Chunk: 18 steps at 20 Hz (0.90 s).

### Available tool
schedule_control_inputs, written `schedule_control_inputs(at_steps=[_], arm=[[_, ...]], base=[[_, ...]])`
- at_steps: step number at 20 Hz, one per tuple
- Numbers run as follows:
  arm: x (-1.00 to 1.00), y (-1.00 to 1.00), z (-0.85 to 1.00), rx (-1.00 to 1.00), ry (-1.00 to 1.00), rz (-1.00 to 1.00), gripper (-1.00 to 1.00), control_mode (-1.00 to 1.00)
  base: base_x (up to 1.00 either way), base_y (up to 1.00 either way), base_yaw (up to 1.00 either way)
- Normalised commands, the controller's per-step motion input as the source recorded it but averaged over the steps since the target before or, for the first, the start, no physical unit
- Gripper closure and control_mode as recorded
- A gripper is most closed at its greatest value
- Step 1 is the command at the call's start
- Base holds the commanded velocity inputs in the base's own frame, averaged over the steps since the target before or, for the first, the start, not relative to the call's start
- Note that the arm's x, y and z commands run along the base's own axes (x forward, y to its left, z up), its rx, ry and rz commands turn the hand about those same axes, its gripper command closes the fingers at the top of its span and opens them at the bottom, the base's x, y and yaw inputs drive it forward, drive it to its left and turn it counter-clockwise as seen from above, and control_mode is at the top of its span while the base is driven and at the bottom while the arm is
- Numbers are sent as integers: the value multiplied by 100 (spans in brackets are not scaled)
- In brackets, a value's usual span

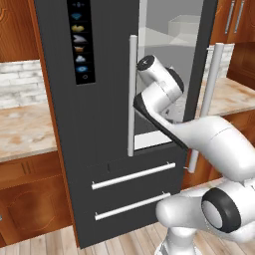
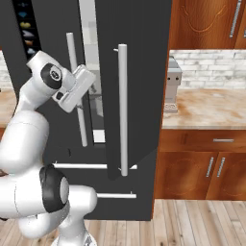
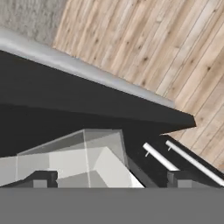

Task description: Move the hot dog bun to the plate on the dining table and place the condiment next to that plate. Then navigate to the fridge and take the sausage and place it on the plate as well.

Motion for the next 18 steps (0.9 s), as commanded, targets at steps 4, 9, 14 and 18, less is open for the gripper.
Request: schedule_control_inputs(at_steps=[4,9,14,18], arm=[[60,-56,-29,0,9,-5,-100,-100],[17,-88,-9,0,8,-15,-100,-100],[-26,-100,0,0,-1,-16,-100,-100],[-67,-100,-2,0,-11,-11,-100,-100]], base=[[0,0,0],[0,0,0],[0,0,0],[0,0,0]])
